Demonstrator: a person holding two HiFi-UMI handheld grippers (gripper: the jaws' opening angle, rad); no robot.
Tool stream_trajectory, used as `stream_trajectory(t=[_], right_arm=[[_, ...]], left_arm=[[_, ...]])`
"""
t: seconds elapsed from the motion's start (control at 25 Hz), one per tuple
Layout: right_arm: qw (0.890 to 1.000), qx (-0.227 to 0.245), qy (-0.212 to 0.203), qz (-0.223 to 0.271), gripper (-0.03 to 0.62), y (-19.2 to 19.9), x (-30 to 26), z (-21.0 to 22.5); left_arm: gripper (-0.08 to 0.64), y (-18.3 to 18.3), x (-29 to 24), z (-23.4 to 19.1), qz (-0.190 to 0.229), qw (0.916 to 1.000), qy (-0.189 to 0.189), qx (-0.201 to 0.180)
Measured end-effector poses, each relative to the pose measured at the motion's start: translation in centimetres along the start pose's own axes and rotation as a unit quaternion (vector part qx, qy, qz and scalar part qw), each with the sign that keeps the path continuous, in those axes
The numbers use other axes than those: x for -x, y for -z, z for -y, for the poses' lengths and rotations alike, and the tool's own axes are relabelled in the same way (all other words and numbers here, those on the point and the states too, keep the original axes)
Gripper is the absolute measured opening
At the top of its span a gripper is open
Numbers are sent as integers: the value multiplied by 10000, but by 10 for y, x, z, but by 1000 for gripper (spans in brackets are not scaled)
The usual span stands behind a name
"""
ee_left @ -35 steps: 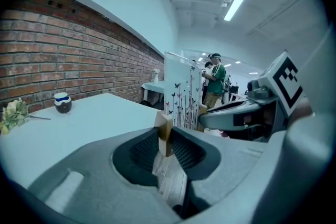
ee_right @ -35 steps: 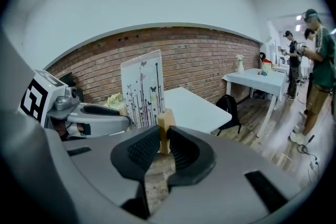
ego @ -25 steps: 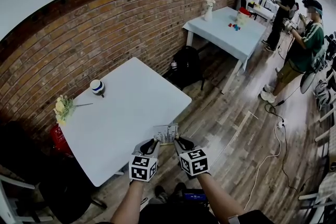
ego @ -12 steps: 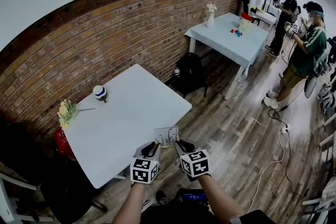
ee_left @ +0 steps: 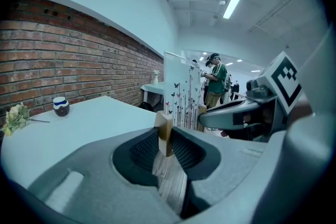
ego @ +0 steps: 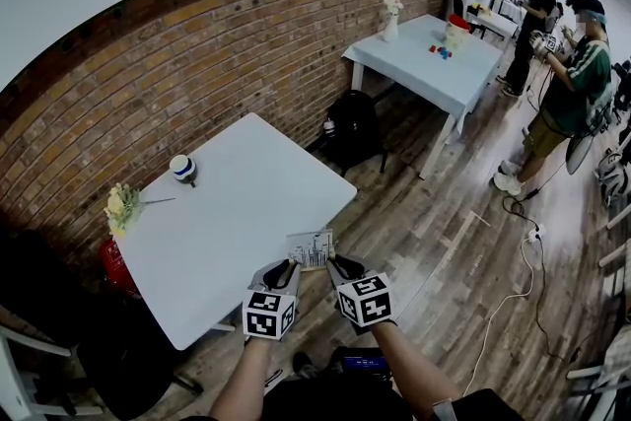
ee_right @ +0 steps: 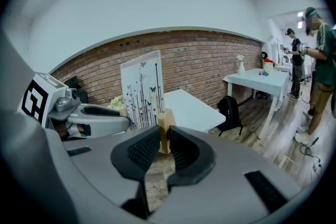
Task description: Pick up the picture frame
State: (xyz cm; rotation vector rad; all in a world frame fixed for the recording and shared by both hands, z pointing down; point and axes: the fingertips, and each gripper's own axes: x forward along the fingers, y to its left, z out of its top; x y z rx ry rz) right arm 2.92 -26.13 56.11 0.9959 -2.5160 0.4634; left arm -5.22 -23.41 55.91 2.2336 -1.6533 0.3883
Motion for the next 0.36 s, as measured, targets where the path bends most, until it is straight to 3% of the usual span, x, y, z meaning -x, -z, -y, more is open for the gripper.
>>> stream_trajectory(t=[0.36], right_arm=[[10000,-5,10,-1,63,-2,3,8]], left_arm=[[84,-5,-6,5,0,10000,18,-44]])
